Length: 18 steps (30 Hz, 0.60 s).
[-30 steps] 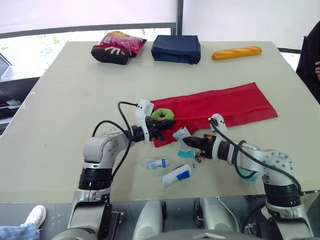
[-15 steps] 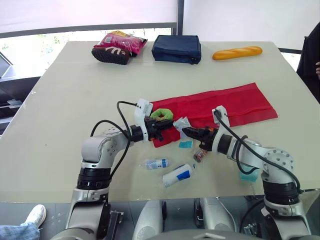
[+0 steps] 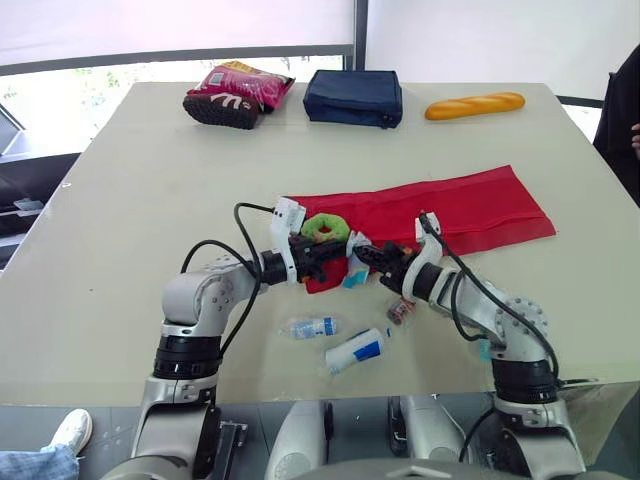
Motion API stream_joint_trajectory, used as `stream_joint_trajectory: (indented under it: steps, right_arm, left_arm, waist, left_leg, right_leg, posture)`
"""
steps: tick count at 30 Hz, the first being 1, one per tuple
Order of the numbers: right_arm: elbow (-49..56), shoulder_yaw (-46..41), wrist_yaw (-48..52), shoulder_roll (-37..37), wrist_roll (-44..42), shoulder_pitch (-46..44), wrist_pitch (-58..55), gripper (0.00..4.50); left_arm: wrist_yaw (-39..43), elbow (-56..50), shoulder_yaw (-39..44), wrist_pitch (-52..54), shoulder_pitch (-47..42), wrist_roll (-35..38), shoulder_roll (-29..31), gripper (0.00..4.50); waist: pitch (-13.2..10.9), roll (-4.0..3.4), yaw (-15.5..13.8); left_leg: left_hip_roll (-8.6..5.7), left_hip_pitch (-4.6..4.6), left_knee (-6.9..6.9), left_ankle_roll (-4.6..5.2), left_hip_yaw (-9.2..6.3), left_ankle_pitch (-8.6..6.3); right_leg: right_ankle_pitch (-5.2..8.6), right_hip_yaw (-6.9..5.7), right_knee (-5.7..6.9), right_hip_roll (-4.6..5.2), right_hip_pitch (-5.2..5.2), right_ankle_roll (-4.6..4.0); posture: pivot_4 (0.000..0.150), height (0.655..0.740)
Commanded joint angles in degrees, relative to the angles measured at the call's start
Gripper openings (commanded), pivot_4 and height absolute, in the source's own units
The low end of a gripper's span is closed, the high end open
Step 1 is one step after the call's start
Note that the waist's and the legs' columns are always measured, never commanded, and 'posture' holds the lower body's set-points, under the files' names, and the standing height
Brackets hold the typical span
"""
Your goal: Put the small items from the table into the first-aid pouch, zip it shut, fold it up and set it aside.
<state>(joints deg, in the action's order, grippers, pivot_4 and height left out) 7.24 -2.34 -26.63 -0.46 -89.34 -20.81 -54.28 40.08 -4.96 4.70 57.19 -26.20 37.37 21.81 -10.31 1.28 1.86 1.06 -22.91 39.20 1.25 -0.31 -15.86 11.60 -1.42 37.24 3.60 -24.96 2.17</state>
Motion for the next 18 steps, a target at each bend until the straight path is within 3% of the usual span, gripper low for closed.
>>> stream_joint_trajectory:
  steps: [1, 10, 18]
  right_arm:
    - [-1.0, -0.3, -0.7, 1.6, -2.4, -0.2, 0.8, 0.06]
    - [-5.2, -1.7, -1.0, 5.1, 1.2, -1.7, 4.0, 0.06]
    - [-7.0, -8.3, 1.5, 11.1, -5.0, -3.1, 9.8, 0.06]
  left_arm:
    - [-0.1, -2.6, 1.5, 0.6, -1.0, 3.4, -1.3, 0.0]
    - [-1.6, -3.2, 3.0, 2.2, -1.0, 5.8, -2.6, 0.0]
    - [-2.7, -3.5, 3.8, 3.0, -0.6, 6.8, -3.0, 0.0]
  waist:
    - [0.0, 0.0, 0.0]
    - [0.0, 0.0, 0.2]
    - [0.0, -0.01, 0.2]
  left_leg:
    - [0.0, 0.0, 0.0, 0.0, 0.0, 0.0]
    - [0.0, 0.01, 0.0, 0.0, -0.01, 0.0]
    - [0.08, -0.01, 0.0, 0.0, -0.02, 0.0]
  right_leg:
    - [0.0, 0.0, 0.0, 0.0, 0.0, 0.0]
    - [0.0, -0.01, 0.0, -0.01, 0.0, 0.0]
    - [-0.01, -0.02, -0.02, -0.06, 0.0, -0.02]
  posture:
    - [0.15, 0.7134]
    - [0.15, 0.7134]
    - [0.15, 0.7134]
